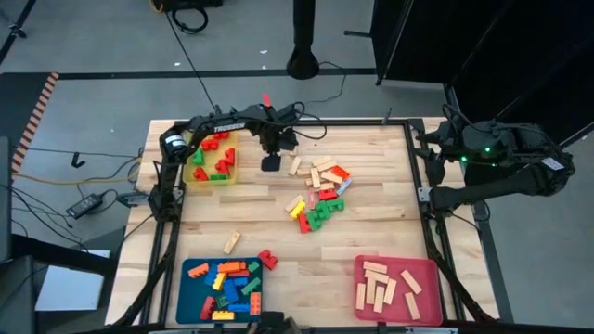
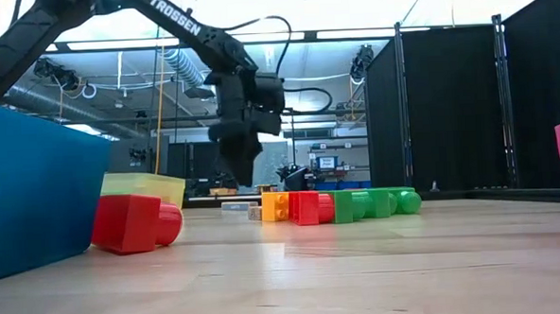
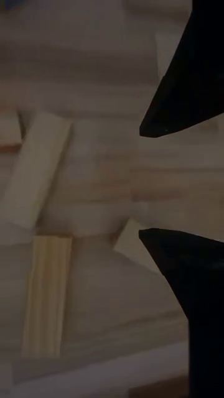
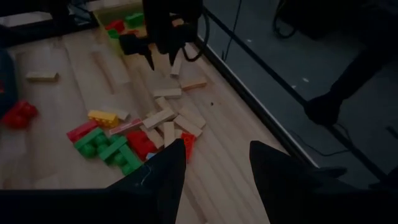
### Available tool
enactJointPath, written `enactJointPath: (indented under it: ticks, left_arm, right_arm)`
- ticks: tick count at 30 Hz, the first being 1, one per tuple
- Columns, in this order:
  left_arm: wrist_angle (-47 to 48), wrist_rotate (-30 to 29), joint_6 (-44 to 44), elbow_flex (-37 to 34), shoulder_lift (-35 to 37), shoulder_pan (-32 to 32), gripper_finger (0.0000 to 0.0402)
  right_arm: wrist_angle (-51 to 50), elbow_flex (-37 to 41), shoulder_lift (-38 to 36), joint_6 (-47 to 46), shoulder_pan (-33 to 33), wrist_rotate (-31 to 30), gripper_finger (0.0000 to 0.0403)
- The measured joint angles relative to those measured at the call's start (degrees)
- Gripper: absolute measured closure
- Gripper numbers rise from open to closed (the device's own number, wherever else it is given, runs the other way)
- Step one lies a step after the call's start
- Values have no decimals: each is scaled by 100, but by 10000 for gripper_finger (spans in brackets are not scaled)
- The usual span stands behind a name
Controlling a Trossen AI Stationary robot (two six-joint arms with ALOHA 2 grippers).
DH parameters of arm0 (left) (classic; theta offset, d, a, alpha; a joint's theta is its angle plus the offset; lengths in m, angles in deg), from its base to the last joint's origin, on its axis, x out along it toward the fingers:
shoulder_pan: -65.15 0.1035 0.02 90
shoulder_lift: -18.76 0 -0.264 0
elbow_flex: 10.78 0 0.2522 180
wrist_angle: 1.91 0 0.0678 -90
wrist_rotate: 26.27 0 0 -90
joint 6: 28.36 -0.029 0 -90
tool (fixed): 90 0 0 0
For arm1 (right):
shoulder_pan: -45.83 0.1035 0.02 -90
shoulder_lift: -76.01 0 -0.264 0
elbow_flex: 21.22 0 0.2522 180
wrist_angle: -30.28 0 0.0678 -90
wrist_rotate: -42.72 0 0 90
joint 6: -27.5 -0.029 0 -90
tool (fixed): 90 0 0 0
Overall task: Sort blocks by size
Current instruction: Put the wooden block into the red bin
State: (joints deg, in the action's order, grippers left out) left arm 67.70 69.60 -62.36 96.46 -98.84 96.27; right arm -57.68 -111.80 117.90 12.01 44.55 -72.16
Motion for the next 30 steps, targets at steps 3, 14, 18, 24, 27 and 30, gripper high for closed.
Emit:
enactJointPath:
  ticks: [3, 14, 18, 24, 27, 30]
  left_arm:
    - [-309, -255, -224, -191, 2, 79, 142]
    - [-807, -157, -586, -276, 0, 495, 143]
    - [-921, -38, -592, -372, 0, 591, 146]
    - [-922, -120, -621, -664, -7, 592, 163]
    - [-1001, -149, -596, -637, -7, 592, 170]
    - [-976, -258, -452, -636, -7, 592, 179]
  right_arm:
    - [1, 0, 0, -2, 0, -92, 211]
    - [105, 0, 0, -2, 0, -283, 211]
    - [178, 0, 0, 40, 0, -588, 211]
    - [177, 0, 0, 57, -2, -862, 211]
    - [182, 0, 0, 50, -2, -862, 211]
    - [251, 0, 0, -29, -2, -862, 211]
